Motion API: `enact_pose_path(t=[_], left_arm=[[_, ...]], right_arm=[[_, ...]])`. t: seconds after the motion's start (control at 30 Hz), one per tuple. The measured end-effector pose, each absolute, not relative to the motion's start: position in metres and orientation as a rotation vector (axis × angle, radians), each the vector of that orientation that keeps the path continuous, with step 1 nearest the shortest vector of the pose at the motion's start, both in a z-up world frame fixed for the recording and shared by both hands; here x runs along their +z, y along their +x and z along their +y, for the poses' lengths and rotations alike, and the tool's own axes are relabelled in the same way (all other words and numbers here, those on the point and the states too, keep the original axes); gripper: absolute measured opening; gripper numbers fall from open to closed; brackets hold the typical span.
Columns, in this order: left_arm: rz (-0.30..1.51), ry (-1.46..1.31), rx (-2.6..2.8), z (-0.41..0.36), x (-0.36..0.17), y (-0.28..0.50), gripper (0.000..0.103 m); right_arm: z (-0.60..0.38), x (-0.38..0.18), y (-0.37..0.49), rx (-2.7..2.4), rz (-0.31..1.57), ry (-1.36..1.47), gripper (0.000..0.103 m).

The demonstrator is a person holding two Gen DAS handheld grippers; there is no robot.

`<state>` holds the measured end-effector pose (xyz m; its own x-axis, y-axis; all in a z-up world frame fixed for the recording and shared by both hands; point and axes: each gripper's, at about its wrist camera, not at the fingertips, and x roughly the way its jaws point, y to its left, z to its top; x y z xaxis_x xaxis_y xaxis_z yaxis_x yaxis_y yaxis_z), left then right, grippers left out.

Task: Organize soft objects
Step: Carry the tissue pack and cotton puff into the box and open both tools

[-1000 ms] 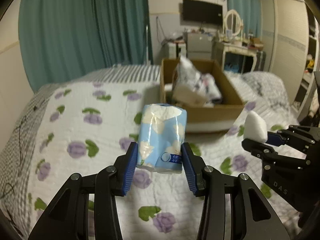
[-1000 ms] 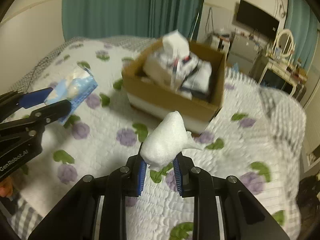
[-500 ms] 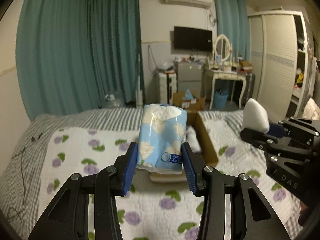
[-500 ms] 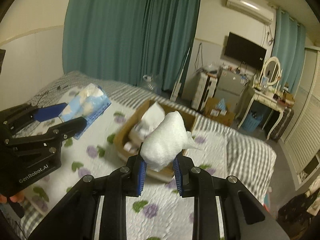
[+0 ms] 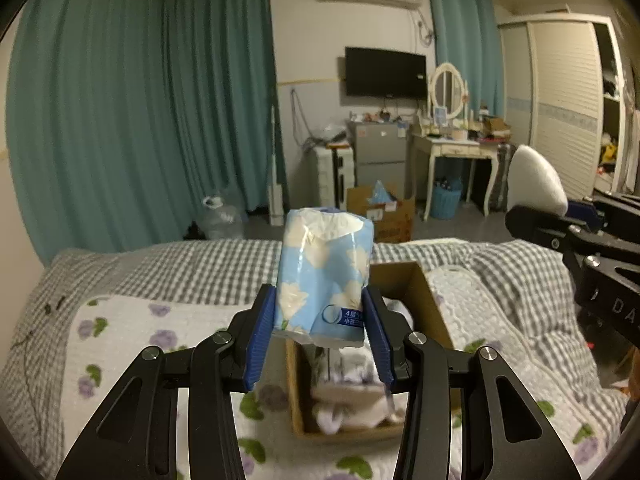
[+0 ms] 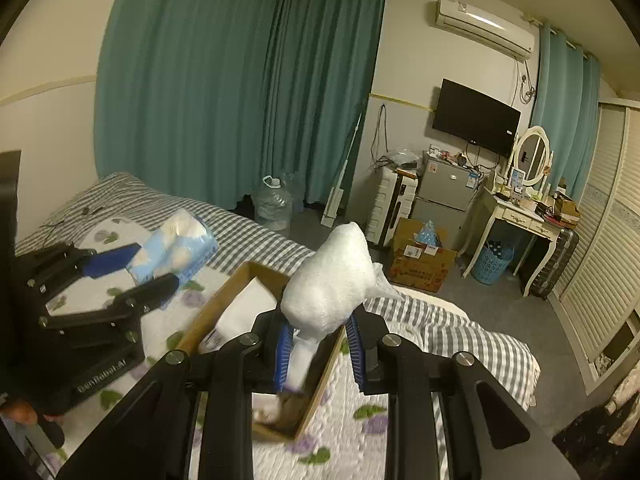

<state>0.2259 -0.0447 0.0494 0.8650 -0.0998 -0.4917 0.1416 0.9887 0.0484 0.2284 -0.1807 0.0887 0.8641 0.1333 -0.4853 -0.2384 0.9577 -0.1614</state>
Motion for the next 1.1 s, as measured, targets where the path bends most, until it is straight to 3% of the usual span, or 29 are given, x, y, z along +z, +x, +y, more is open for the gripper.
enact_pose_path(t=[0.43,0.73,0.83,0.9,0.97,1.0,1.1], left_arm=[[0.63,0.085,-0.155,-0.075,-0.027,0.319,0.043],[0.68,0.109,-0.173,-0.084,-0.051,0.33,0.047],[0.681,0.102,-0.174,-0.084,-0.046,0.327,0.052],[0.673,0.101,-0.154,-0.084,-0.039,0.322,0.057],[0.663,0.096,-0.129,-0.081,-0.03,0.314,0.073],[0.655,0.09,-0.124,-0.079,-0.024,0.308,0.077],[0.612,0.078,-0.114,-0.07,0.001,0.284,0.08]], right_arm=[[-0.178,0.001,0.364,0.208,0.627,-0.22,0.024],[-0.179,-0.047,0.408,0.225,0.69,-0.189,0.025],[-0.177,-0.048,0.403,0.215,0.673,-0.196,0.033],[-0.176,-0.041,0.396,0.199,0.657,-0.195,0.045],[-0.18,-0.027,0.388,0.176,0.643,-0.184,0.058],[-0.183,-0.017,0.381,0.162,0.631,-0.175,0.062],[-0.188,0.013,0.36,0.14,0.604,-0.162,0.067]])
